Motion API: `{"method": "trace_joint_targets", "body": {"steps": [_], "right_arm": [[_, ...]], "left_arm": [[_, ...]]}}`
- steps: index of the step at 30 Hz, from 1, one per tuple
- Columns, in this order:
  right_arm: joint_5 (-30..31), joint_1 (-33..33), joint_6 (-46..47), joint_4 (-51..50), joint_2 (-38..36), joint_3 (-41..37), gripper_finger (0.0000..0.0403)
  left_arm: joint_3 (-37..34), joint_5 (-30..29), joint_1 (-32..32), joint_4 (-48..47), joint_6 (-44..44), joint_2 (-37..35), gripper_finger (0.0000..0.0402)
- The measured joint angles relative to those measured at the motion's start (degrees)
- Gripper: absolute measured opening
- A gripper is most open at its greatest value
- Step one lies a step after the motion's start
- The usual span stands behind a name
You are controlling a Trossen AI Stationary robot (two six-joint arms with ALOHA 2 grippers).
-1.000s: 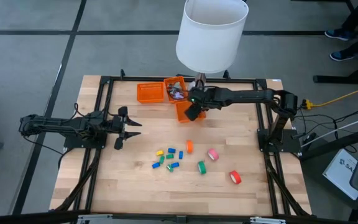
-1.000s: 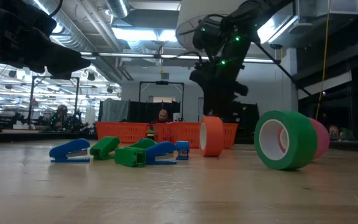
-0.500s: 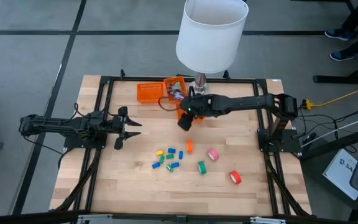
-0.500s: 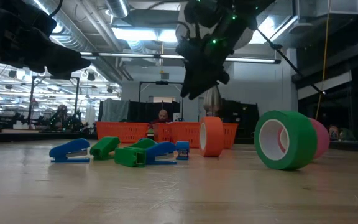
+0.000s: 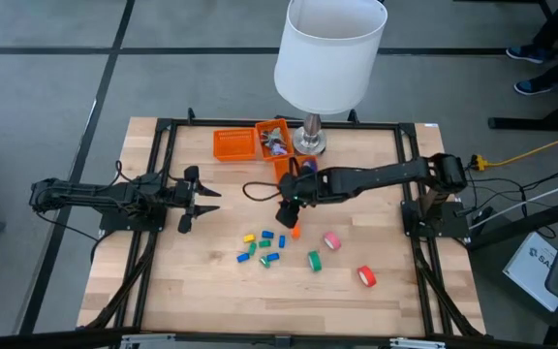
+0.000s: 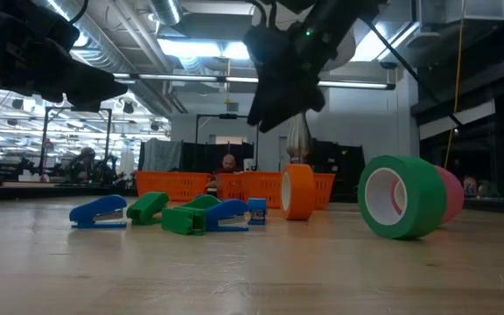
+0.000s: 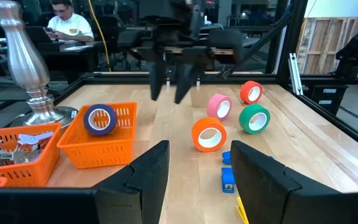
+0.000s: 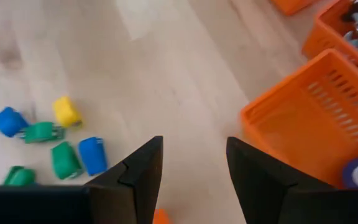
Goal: Pick and place Stapler, Stapler remover, tape
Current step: Put the orange tape into the bottom right orange basket
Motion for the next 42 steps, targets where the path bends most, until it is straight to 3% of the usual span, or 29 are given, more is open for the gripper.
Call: {"method": "trace_joint_targets", "body": {"steps": [6,15,42], "right_arm": [[0.0,3.5,4.9,0.0,0.0,0.0,0.0181],[0.0,7.4,4.7,0.5,0.0,0.0,0.0181],[-0.8,7.9,4.2,0.5,0.0,0.0,0.0181]], "left_arm": [[0.0,0.0,0.0,0.0,0.0,0.0,0.0169],[0.0,0.0,0.0,0.0,0.0,0.0,0.0169],[0.0,0.0,0.0,0.0,0.0,0.0,0.0169]]}}
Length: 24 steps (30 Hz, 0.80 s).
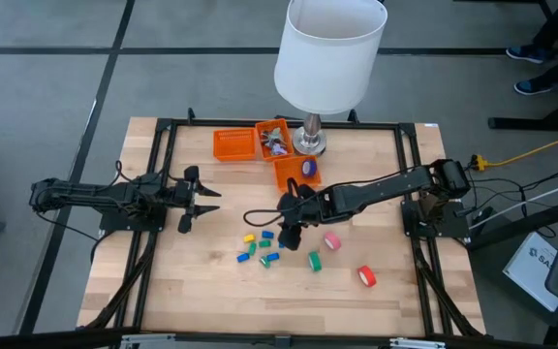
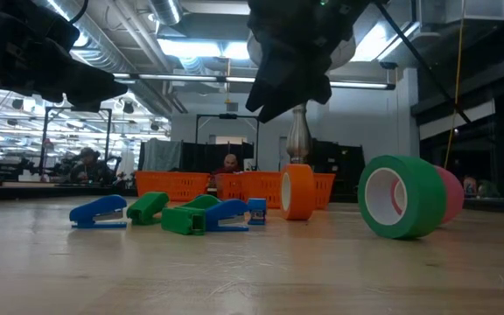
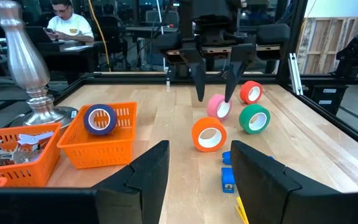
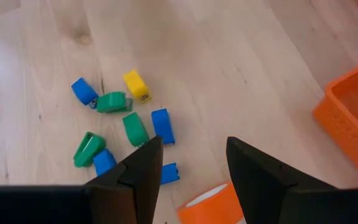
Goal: Pick and place Stapler, Stapler remover, tape
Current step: Put the orange tape into the bottom right orange basket
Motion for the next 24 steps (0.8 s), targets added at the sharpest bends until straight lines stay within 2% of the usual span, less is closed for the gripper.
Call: {"method": "trace_joint_targets", "body": {"steps": [16,21,24], "right_arm": [[-2.4,0.0,-2.1,0.5,0.0,0.0,0.0181],[-8.8,0.7,6.2,2.7,0.0,0.0,0.0181],[-9.1,1.3,12.4,2.7,0.9,0.1,0.0181]], "left_arm": [[0.0,0.0,0.0,0.0,0.0,0.0,0.0169],[0.0,0.0,0.0,0.0,0.0,0.0,0.0169],[0.0,0.0,0.0,0.0,0.0,0.0,0.0169]]}}
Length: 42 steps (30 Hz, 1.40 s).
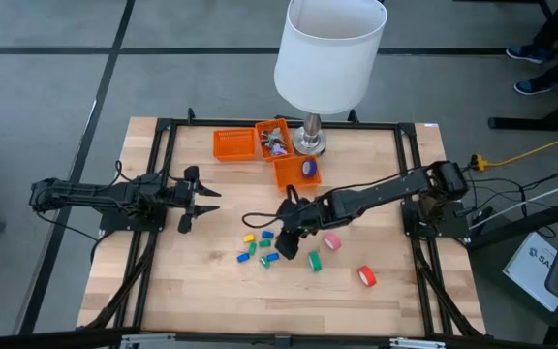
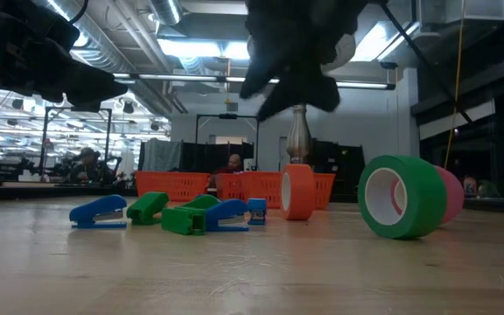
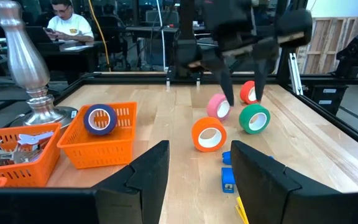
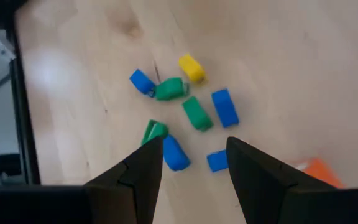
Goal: Pick and place Stapler, Stapler remover, tape
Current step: Put the orange tape into the bottom right orange basket
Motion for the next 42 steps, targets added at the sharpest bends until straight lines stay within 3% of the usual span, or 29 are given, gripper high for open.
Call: {"method": "trace_joint_targets", "body": {"steps": [11,24,28,35,42], "right_arm": [[-1.1,0.3,15.4,0.4,5.7,0.0,0.0181],[1.8,0.2,19.0,11.0,7.0,0.0,0.0181],[-3.1,-0.9,23.2,9.3,7.0,0.0,0.0181],[-14.9,-4.6,18.1,3.6,7.0,0.0,0.0181],[-16.1,-5.8,8.3,-8.0,7.0,5.9,0.0181]], "left_arm": [[0.0,0.0,0.0,0.1,0.0,0.0,0.0169],[0.0,0.1,0.0,0.0,0.0,0.0,0.0169],[0.0,0.1,0.0,0.0,0.0,0.0,0.0169],[0.0,0.1,0.0,0.0,0.0,0.0,0.0169],[0.0,0.1,0.0,0.0,0.0,0.0,0.0169]]}}
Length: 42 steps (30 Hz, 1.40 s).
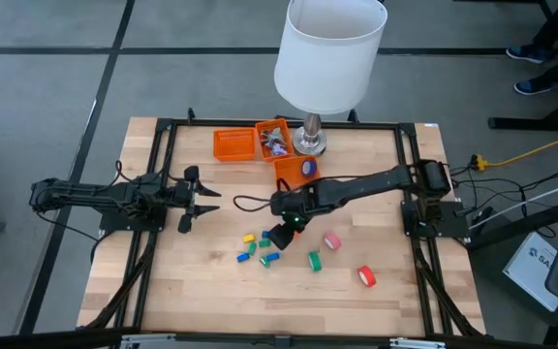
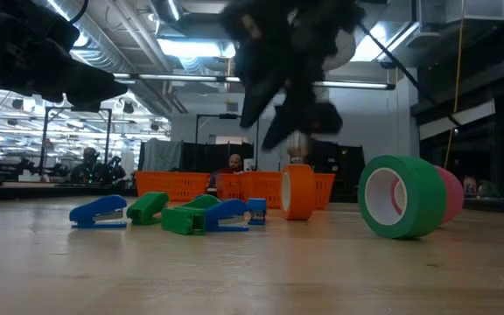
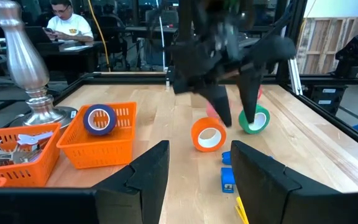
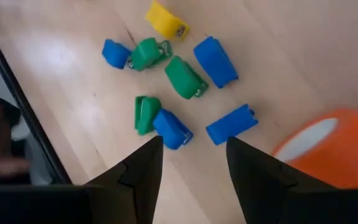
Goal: Pick and place Stapler, Stapler remover, tape
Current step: Put the orange tape into the bottom right orange basket
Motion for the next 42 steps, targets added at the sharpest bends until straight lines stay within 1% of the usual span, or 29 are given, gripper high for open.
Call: {"method": "trace_joint_targets", "body": {"steps": [3,4,6,9,11,16,21,23,25,27,28,31,34,38,42], "right_arm": [[0.3,0.0,-4.7,-9.8,0.0,6.9,0.0181],[1.7,0.1,-6.0,-13.7,0.0,9.1,0.0181],[7.0,0.8,-7.9,-21.6,0.0,12.9,0.0181],[14.6,1.6,-8.8,-29.6,0.0,16.2,0.0181],[18.0,1.8,-9.0,-31.9,0.0,16.8,0.0181],[24.4,1.9,-7.4,-32.7,-0.1,16.0,0.0181],[33.2,2.2,3.5,-42.5,-0.1,15.1,0.0181],[33.4,2.4,8.2,-40.7,-0.1,14.4,0.0181],[30.8,2.7,11.1,-37.8,-0.1,14.2,0.0181],[28.5,3.0,12.7,-37.6,-0.1,14.3,0.0181],[28.1,3.0,13.4,-39.2,-0.1,14.7,0.0181],[28.1,3.0,14.5,-46.1,-1.2,15.7,0.0181],[29.0,4.2,14.5,-47.7,-2.2,15.8,0.0181],[30.3,6.4,14.5,-46.1,-2.5,15.8,0.0181],[31.6,7.3,14.5,-39.8,-2.6,14.5,0.0181]], "left_arm": [[0.0,0.0,0.0,0.0,0.0,0.0,0.0169],[0.0,0.0,0.0,0.0,0.0,0.0,0.0169],[0.0,0.0,0.0,0.0,0.0,0.0,0.0169],[0.0,0.0,0.0,0.0,0.0,0.0,0.0169],[0.0,0.0,0.0,0.0,0.0,0.0,0.0169],[0.0,0.0,0.0,0.0,0.0,0.0,0.0169],[0.0,0.0,0.0,0.0,0.0,0.0,0.0169],[0.0,0.0,0.0,0.0,0.0,0.0,0.0169],[0.0,0.0,0.0,0.0,0.0,0.0,0.0169],[0.0,0.0,0.0,0.0,0.0,0.0,0.0169],[0.0,0.0,0.0,0.0,0.0,0.0,0.0169],[0.0,0.0,0.0,0.0,0.0,0.0,0.0169],[0.0,0.0,0.0,0.0,0.0,0.0,0.0169],[0.0,0.0,0.0,0.2,0.0,0.0,0.0169],[0.0,0.0,0.0,0.0,0.0,0.0,0.0169]]}}
